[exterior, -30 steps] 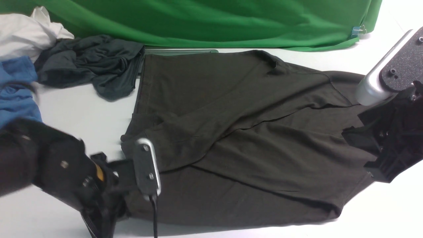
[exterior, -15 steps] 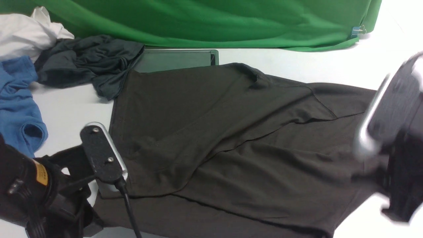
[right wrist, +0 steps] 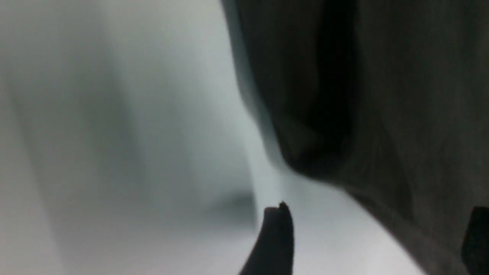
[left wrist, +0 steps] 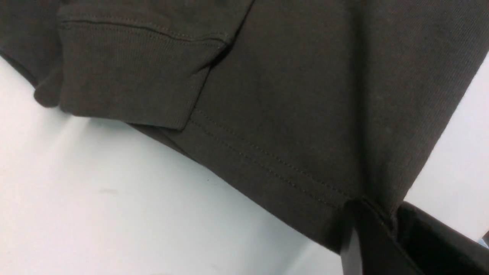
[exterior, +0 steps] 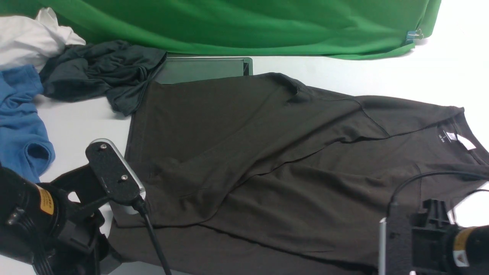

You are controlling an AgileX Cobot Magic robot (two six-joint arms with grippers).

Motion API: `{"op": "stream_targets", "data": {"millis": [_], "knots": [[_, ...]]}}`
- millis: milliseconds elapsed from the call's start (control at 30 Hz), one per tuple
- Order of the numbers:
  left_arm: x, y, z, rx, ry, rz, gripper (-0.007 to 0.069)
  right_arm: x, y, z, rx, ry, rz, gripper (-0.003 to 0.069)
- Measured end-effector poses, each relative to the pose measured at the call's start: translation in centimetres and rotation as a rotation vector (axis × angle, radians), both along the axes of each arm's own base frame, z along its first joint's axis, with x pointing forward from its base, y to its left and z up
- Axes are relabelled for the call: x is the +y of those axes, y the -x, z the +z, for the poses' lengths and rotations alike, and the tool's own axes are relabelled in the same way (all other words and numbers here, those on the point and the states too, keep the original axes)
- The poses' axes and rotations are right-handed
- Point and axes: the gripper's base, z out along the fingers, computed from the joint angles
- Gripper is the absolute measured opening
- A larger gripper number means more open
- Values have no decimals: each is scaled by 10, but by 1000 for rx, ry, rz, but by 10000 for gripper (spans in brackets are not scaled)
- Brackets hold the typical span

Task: Fold a long-sleeved shirt on a white desktop.
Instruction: 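Grasp the near edge of the shirt at its hem and shoulder corners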

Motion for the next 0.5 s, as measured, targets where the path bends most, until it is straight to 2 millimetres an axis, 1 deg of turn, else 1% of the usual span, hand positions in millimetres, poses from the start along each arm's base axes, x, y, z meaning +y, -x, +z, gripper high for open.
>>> {"op": "stream_targets", "data": {"millis": [33,200,267,300,333,367,400,433,467,500], "knots": [[0,0,0,1,1,3,41,1,-3,-7,9,20,19,588],[0,0,0,1,1,4,41,7,-13,-13,-21,27,59,579],[0,0,0,1,1,5,41,11,-19,-16,-57,19,91,543],[0,0,0,1,2,8,41,14,-22,-18,-78,7,105,500],[0,0,0,1,2,8,41,15,-23,-18,-83,3,109,492],[0,0,0,2,2,10,41,16,-24,-19,-90,0,115,458],[0,1,0,8,0,12,41,18,-27,-22,-96,-6,122,372],[0,1,0,12,-1,14,41,18,-27,-23,-93,-4,124,333],[1,2,0,16,-2,13,41,18,-26,-24,-88,-1,126,265],[1,3,1,17,-1,18,41,19,-24,-24,-78,5,128,161]]}}
